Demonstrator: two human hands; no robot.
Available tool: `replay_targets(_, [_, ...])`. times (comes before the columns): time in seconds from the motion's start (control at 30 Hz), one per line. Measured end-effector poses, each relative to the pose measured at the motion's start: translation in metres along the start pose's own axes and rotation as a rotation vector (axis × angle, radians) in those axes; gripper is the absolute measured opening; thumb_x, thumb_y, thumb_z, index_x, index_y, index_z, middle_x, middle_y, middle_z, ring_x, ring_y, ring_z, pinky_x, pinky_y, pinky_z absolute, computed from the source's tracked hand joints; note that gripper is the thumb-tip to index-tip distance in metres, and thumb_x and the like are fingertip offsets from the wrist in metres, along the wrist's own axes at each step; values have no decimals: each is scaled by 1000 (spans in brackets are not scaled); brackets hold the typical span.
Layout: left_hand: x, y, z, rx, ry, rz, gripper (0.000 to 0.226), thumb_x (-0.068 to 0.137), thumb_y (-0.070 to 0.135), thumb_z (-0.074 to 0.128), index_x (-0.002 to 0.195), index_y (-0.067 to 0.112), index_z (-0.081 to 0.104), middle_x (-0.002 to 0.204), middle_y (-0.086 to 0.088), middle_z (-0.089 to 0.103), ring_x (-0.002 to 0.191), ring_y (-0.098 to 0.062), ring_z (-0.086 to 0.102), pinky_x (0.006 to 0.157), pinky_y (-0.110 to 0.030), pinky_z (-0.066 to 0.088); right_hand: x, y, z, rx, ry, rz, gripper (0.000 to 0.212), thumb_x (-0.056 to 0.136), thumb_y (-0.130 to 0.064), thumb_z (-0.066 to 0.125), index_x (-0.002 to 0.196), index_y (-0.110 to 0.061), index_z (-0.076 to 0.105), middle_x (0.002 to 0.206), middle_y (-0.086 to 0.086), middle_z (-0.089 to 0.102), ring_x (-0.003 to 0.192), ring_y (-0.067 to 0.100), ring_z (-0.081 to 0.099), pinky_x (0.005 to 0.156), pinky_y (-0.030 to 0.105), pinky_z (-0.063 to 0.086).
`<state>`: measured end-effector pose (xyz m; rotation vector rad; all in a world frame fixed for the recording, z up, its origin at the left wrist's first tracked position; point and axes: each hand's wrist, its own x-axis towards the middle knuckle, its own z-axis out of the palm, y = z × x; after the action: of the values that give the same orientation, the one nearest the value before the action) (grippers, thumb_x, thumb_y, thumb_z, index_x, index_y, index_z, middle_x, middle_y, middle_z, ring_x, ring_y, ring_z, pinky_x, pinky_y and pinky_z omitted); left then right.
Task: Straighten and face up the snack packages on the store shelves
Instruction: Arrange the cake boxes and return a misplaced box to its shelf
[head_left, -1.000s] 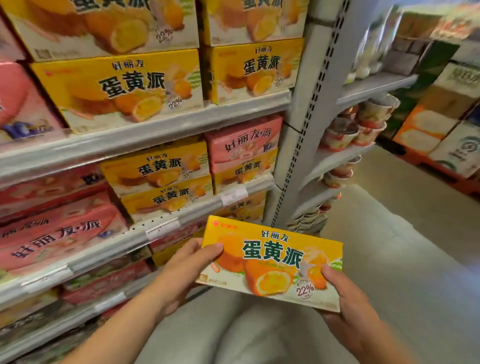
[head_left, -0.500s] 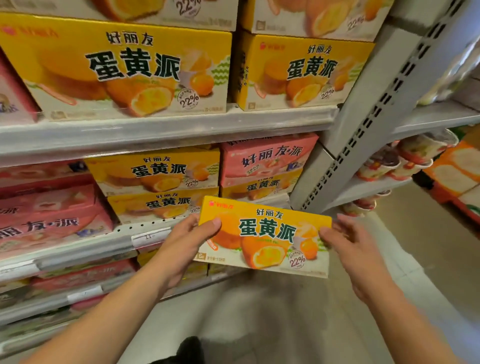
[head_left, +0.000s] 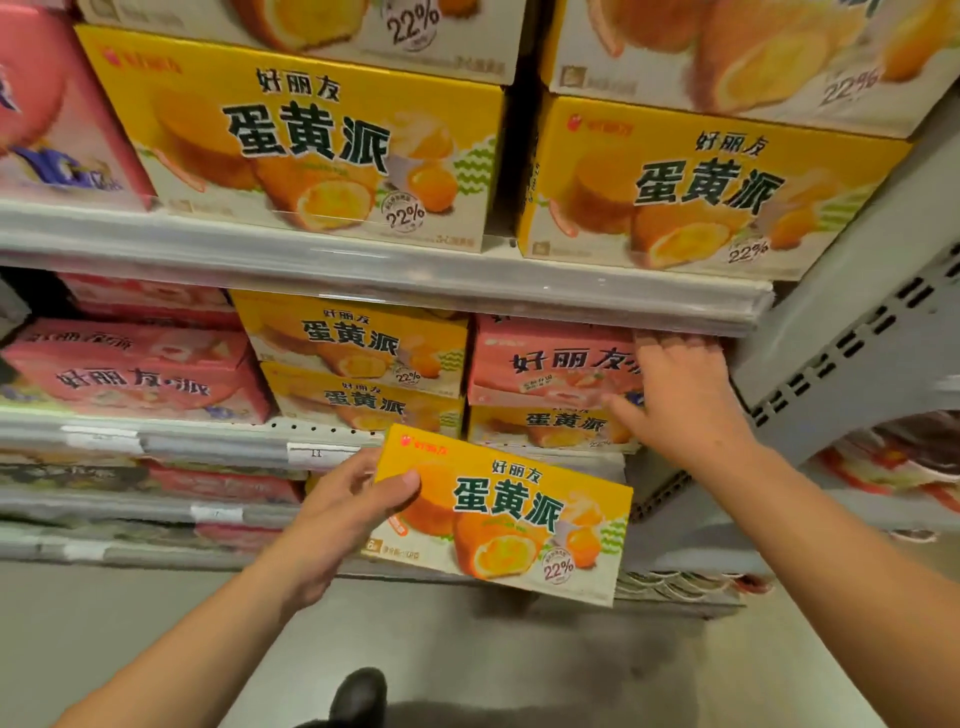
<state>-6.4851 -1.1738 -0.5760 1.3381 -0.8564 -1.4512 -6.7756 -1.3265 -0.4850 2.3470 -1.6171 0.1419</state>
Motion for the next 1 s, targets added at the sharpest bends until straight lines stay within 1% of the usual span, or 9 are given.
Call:
replay_targets(0.13, [-20, -17, 9, -45, 103, 30, 66, 64, 49, 80, 117, 12, 66, 114, -10, 72, 106, -26, 68, 88, -33, 51, 12, 13, 5, 59, -39, -8, 68, 76, -59, 70, 121, -11, 52, 115, 18, 64, 109, 37, 59, 96, 48, 40])
replay_targets(0.23, [-31, -27, 15, -64, 172, 22, 72, 60, 48, 81, 118, 10, 63, 113, -12, 72, 106, -31, 68, 94, -45, 49, 18, 21, 0, 97, -15, -79, 66, 75, -60, 71, 113, -11, 50, 104, 15, 67, 99, 36, 63, 81, 43, 48])
replay_targets(0.3, [-37, -32, 19, -73, 187, 26, 73, 60, 48, 83, 119, 10, 63, 114, -12, 72, 106, -31, 68, 95, -46, 50, 22, 27, -4, 82, -62, -91, 65, 73, -68, 68, 103, -14, 48, 95, 9, 67, 90, 33, 64, 68, 38, 45])
replay_targets(0.37, [-41, -35, 20, -89, 192, 34, 73, 60, 48, 85, 119, 12, 63, 115, -12, 71, 106, -31, 68, 95, -47, 49, 22, 30, -7, 47, -80, -118, 67, 71, -72, 67, 101, -16, 47, 94, 8, 66, 89, 31, 64, 64, 35, 40])
replay_targets(0.5, [-46, -40, 16, -82, 215, 51, 78, 51, 55, 90, 116, 20, 64, 113, -9, 72, 104, -29, 69, 90, -45, 52, 12, 28, -11, 41, -26, -169, 68, 69, -66, 73, 108, -14, 51, 103, 11, 64, 96, 32, 62, 72, 38, 46])
replay_targets(0.6, [-49, -41, 8, -63, 228, 66, 82, 46, 59, 90, 116, 27, 62, 110, -5, 73, 101, -25, 71, 78, -33, 56, -3, 24, -17, 108, -26, -159, 84, 63, -63, 79, 128, -15, 52, 112, 8, 60, 104, 29, 57, 83, 40, 46])
replay_targets(0.67, [-52, -43, 0, -45, 219, 67, 80, 46, 61, 89, 115, 35, 58, 110, -1, 73, 100, -20, 71, 77, -32, 57, -15, 22, -24, 234, -88, -115, 91, 58, -63, 81, 133, -21, 50, 113, 3, 57, 104, 26, 56, 86, 39, 47])
replay_targets(0.83, [-49, -49, -22, -10, 235, 75, 87, 43, 64, 88, 118, 36, 53, 108, 5, 73, 99, -16, 71, 79, -34, 55, -53, 15, -57, 502, -328, 12, 73, 46, -56, 88, 111, -34, 63, 101, -9, 62, 81, 4, 57, 68, 25, 44])
replay_targets(1.0, [-31, -34, -30, -25, 173, 149, 79, 51, 53, 91, 118, 30, 59, 112, 1, 72, 102, -21, 69, 76, -29, 56, -105, 8, -80, 572, -461, 46, 77, 43, -57, 89, 112, -37, 63, 99, -24, 64, 85, -6, 59, 77, 21, 49])
